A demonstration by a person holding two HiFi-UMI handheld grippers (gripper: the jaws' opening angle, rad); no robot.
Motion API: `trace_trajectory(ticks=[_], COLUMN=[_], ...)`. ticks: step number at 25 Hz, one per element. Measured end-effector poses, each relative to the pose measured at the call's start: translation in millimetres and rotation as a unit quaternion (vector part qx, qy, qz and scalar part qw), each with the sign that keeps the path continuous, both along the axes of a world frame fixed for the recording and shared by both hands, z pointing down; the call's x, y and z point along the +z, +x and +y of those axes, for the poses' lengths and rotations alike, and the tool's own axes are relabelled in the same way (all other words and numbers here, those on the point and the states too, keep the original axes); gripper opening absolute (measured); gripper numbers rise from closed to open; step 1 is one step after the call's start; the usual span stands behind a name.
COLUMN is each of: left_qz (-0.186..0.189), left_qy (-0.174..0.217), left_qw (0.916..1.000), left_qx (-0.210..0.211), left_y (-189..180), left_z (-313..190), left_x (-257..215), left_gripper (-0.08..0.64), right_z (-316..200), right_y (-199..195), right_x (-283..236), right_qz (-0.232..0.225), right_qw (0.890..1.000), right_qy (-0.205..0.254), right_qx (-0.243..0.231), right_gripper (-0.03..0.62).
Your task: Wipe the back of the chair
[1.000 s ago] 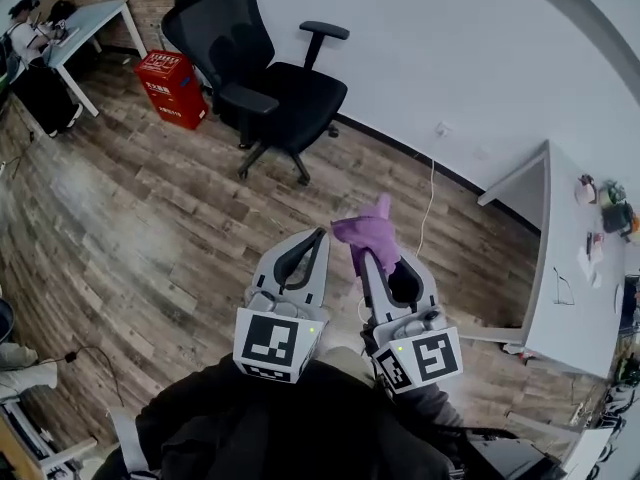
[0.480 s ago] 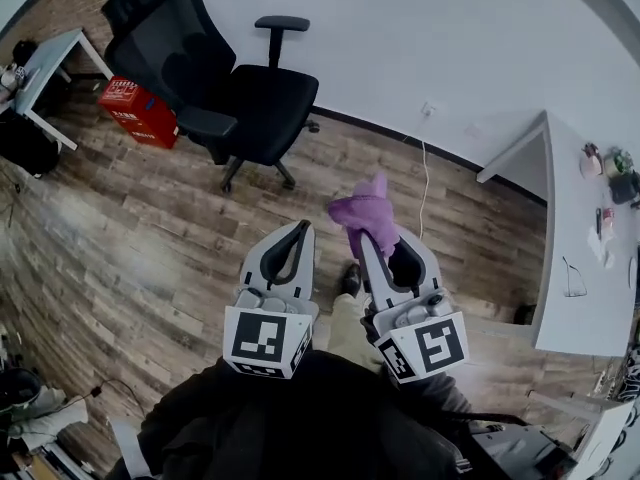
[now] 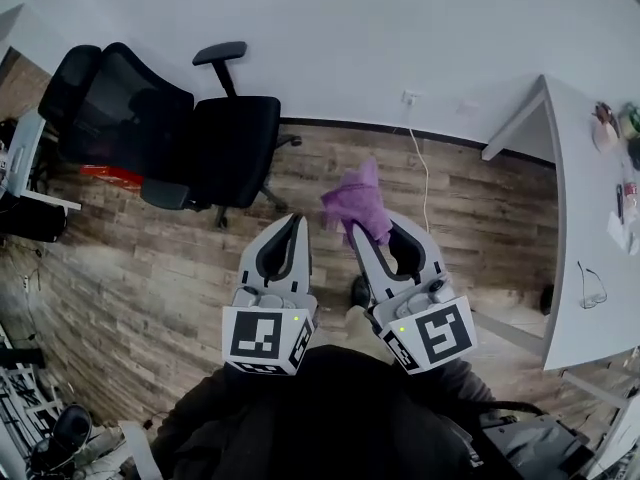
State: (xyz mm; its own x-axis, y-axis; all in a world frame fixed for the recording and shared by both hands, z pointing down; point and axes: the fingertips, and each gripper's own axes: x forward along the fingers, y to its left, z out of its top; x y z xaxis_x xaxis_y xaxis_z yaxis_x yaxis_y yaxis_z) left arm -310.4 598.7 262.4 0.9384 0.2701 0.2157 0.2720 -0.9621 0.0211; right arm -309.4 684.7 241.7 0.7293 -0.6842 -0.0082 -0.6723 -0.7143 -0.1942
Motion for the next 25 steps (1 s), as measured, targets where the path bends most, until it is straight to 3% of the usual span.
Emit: trace_trajectory(ticks=[6,15,25], left_qz=[0.008,0.014,-0.03], left_qy=[0.007,0.0,-0.01], left_qw=[0.9998,0.999,0.9971], left_qx=[-0.013,-0.043,-0.07], left_y=[64,147,278], left_z=[9,-21,-84], left_x=[-8,3,38], left_gripper=[0.009,0.009,0.009], right_z=[21,-6,-68], right_y=[66,154,288], right_x=[-5,4,36], right_qz=[0.003,0.009,-0.035], right_qw=[1.0,1.0,0.998], right_qy=[0.007,-0.002,-0.012], right_qx=[-0.001,-0.028,-0.053], right_gripper=[0.1,0.1,0.1])
